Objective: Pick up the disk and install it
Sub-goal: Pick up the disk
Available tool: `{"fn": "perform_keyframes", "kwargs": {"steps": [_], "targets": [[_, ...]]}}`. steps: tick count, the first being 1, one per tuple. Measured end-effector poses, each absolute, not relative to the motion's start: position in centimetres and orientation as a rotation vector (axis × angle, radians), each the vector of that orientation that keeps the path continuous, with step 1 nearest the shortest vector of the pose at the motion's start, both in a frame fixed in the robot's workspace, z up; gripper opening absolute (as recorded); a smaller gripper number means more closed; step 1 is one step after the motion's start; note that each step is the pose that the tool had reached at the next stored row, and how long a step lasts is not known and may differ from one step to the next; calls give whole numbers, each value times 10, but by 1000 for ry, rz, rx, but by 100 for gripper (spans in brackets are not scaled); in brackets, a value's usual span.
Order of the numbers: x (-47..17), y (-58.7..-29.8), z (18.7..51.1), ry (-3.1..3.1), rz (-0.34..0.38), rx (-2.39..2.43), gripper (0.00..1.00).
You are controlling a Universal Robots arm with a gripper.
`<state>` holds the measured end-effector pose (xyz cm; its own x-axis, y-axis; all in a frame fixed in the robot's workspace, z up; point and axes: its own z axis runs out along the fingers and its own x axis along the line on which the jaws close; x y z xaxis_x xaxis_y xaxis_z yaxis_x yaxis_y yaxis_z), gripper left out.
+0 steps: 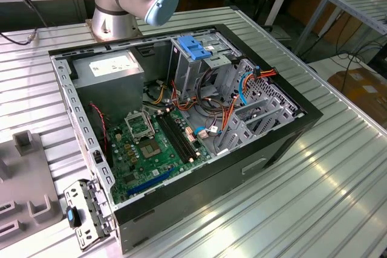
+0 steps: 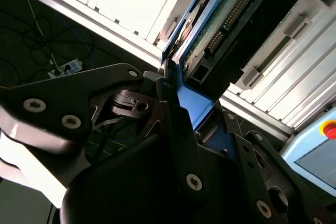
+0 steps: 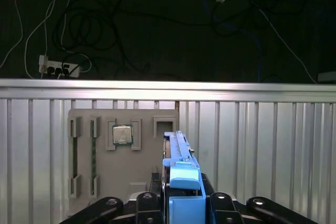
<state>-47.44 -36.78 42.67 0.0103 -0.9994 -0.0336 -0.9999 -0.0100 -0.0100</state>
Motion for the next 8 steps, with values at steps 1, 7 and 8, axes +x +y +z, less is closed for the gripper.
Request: {"fn": "perform_keyframes", "kwargs": {"steps": [1,7,8], "targets": [[-474,-368,427,2188,26,-2211,37],[-474,-368,431,2188,28,-2210,37],[-474,-368,432,2188,28,-2210,37]]}}
